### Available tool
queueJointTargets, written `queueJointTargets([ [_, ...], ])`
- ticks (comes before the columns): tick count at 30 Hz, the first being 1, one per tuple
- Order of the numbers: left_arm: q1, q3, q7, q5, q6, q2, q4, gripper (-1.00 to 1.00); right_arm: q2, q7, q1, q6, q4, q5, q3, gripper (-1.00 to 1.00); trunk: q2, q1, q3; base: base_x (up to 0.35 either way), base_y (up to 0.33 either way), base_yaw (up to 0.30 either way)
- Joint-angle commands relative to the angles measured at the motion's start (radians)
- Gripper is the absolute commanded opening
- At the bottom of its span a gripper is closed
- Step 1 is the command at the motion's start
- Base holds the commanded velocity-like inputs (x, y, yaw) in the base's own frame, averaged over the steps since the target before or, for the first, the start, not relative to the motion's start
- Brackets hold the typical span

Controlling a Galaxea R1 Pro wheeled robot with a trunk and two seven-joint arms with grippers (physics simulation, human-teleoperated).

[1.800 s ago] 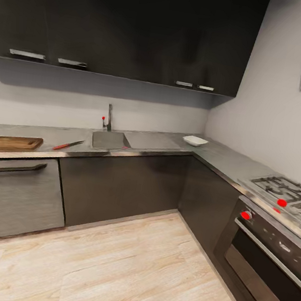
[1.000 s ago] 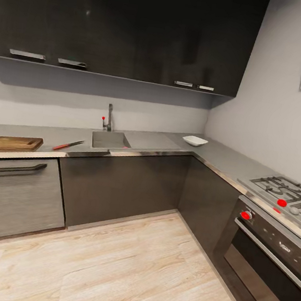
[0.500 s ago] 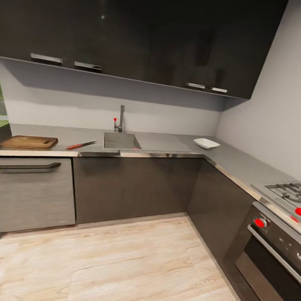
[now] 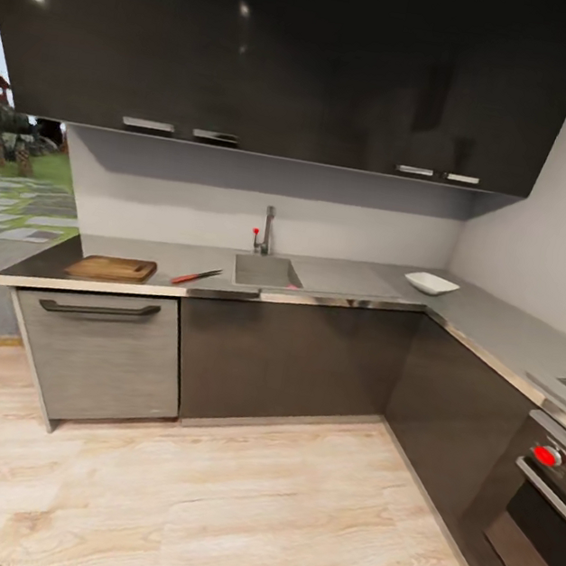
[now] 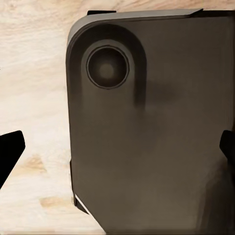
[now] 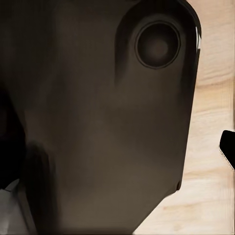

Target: In the kitchen, take the Vidalia onion out of the sink, dice it on the chopping board with the paring knife, put the diced onion into the bowl on the countertop, then place both the paring knife and the chopping board into the sink.

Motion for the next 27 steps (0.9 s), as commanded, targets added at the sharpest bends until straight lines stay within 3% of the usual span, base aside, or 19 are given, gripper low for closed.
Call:
queueJointTargets([
  [1,0.000,0.001,0.000,0.001,-0.002,0.000,0.000,1.00,0.000,0.000,0.000,0.001,-0.001,0.000,0.000,1.00,0.007,-0.004,0.002,0.000,0.000,0.277],
  [10,0.000,0.001,0.001,0.001,-0.002,0.000,-0.001,1.00,0.001,0.000,0.000,0.000,-0.001,0.000,0.002,1.00,0.070,-0.038,0.029,0.000,0.000,0.214],
  [27,0.000,0.002,0.001,0.000,-0.002,-0.006,-0.003,1.00,-0.006,0.005,-0.001,-0.006,-0.002,0.003,0.001,1.00,0.189,-0.104,0.082,0.000,0.000,0.009],
])
